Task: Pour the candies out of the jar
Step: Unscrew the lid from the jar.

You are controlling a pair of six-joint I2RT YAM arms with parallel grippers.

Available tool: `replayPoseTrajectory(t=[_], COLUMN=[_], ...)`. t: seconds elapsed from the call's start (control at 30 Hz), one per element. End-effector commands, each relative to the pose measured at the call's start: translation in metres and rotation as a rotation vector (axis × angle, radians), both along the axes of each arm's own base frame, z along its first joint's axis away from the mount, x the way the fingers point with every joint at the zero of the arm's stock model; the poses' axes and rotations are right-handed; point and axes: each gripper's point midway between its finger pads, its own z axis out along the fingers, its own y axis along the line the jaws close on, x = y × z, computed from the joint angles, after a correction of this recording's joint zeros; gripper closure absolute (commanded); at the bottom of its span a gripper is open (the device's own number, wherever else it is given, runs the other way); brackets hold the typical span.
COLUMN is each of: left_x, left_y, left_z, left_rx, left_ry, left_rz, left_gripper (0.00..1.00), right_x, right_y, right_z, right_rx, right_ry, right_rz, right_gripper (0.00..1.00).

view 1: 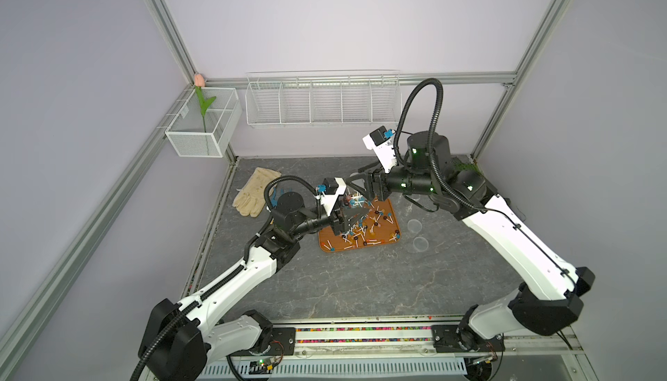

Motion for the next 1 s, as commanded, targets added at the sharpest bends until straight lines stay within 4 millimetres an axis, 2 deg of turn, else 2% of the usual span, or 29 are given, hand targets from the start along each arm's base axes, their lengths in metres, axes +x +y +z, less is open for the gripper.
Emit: replayPoseTrajectory(t=[0.0, 0.13, 0.27, 0.4, 0.5, 0.73, 0.97], left_x=[-0.002, -0.005, -0.018, -0.029, -0.036, -0.044, -0.043], left_y=[0.003, 0.003, 0.000, -0.002, -0.003, -0.005, -0.004], left_z=[0.008, 0.012, 0.015, 0.020, 0.022, 0.025, 0.027], left_rx=[-0.017, -0.022, -0.016, -0.015, -0.019, -0.024, -0.025], left_ry=[-0.038, -0.041, -0.033, -0.029, -0.019, -0.011, -0.021], left_rz=[0.008, -0.004, -0.083, -0.143, -0.188, -0.242, -0.227], left_gripper=[0.47, 0.47, 0.47, 0.47, 0.47, 0.47, 0.47], right_x=[-0.001, -0.003, -0.013, -0.046, -0.067, -0.073, -0.067], right_y=[0.004, 0.005, 0.006, 0.007, 0.001, 0.000, 0.002], right_z=[-0.012, -0.011, 0.005, 0.022, 0.025, 0.023, 0.020], right_rx=[-0.033, -0.038, -0.012, 0.003, 0.000, 0.001, -0.002], right_ry=[0.008, -0.008, -0.068, -0.208, -0.273, -0.253, -0.233], right_rz=[0.015, 0.050, 0.150, 0.388, 0.534, 0.612, 0.593], right_gripper=[0.40, 0.46, 0.47, 0.44, 0.44, 0.44, 0.44])
